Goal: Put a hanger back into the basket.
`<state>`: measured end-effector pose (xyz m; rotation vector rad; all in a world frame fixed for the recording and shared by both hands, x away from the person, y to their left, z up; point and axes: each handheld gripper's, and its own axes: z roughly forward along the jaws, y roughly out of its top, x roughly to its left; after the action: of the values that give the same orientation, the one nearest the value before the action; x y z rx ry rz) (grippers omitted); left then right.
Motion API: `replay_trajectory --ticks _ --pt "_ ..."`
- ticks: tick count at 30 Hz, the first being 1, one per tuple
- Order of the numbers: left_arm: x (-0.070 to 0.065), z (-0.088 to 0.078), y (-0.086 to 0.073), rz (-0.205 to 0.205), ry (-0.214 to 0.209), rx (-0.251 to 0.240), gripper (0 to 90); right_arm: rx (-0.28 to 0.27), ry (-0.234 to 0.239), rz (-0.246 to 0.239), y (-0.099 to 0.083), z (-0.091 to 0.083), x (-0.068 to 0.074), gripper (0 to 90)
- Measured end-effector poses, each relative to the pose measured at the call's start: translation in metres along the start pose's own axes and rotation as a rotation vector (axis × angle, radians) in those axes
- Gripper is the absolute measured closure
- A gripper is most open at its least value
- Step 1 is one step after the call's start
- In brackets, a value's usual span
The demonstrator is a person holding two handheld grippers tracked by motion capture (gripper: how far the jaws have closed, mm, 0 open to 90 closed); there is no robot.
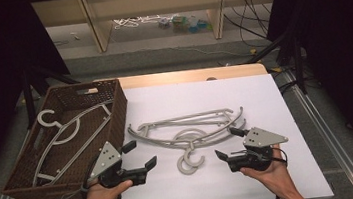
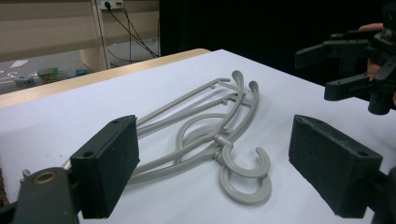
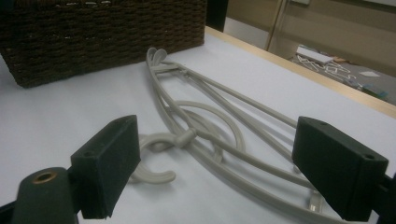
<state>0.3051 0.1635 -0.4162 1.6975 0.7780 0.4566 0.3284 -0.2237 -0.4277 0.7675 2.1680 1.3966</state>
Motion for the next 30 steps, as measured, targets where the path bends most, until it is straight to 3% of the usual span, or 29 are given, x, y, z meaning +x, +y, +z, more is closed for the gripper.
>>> replay_trajectory --ticks 10,15,17,18,23,24,30 --pt "-0.001 -0.003 -0.024 -0.001 0.004 0.008 16.0 0.017 0.000 -0.033 0.002 0.004 -0.009 16.1" --pt "0.001 -0.005 -0.025 0.009 0.015 0.010 16.0 0.046 0.009 -0.046 0.006 0.009 -0.016 16.2" --pt "0.001 -0.005 -0.027 -0.003 0.016 0.012 16.0 0.077 0.027 -0.056 0.008 0.014 -0.020 16.5" --pt "0.002 -0.004 -0.026 0.014 0.013 0.004 16.0 0.107 0.035 -0.081 0.011 0.020 -0.025 16.7" --pt "0.001 -0.004 -0.026 0.001 0.014 0.003 16.1 0.180 0.063 -0.126 0.016 0.033 -0.033 18.7" --pt "0.002 -0.004 -0.026 0.019 0.006 0.007 16.1 0.216 0.081 -0.158 0.019 0.040 -0.037 21.4" --pt "0.002 -0.005 -0.026 0.015 0.007 0.008 16.1 0.313 0.112 -0.221 0.025 0.063 -0.048 25.8"
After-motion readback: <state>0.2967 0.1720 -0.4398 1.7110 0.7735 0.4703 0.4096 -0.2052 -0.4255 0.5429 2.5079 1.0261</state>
